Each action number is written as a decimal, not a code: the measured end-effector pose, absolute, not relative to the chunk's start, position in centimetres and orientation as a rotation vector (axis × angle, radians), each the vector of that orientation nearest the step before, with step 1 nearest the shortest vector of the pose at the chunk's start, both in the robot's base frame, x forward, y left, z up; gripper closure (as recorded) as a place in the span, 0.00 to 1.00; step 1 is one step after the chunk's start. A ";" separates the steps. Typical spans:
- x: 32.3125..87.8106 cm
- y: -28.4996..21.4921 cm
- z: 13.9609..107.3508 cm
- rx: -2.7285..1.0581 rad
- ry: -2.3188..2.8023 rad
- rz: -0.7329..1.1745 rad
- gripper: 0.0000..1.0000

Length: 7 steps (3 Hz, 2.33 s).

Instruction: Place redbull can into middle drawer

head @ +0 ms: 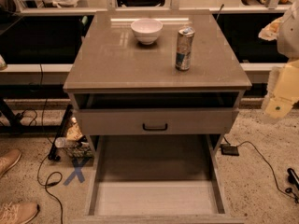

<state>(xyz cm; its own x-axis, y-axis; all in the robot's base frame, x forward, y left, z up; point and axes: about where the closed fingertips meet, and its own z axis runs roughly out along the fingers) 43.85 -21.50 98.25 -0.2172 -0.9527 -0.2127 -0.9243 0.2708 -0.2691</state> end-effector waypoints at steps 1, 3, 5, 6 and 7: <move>43.8 -21.5 98.3 -1.712 2.214 -0.120 0.00; 46.6 -23.5 97.6 -1.456 2.207 -0.035 0.00; 61.4 -23.3 96.1 -1.045 1.984 0.182 0.00; 61.2 -23.2 96.1 -1.050 1.986 0.183 0.00; 62.1 -21.9 94.9 -1.038 1.979 0.242 0.00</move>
Offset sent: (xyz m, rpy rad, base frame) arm 0.0014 -0.0029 0.0017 0.0435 -0.0436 -0.0501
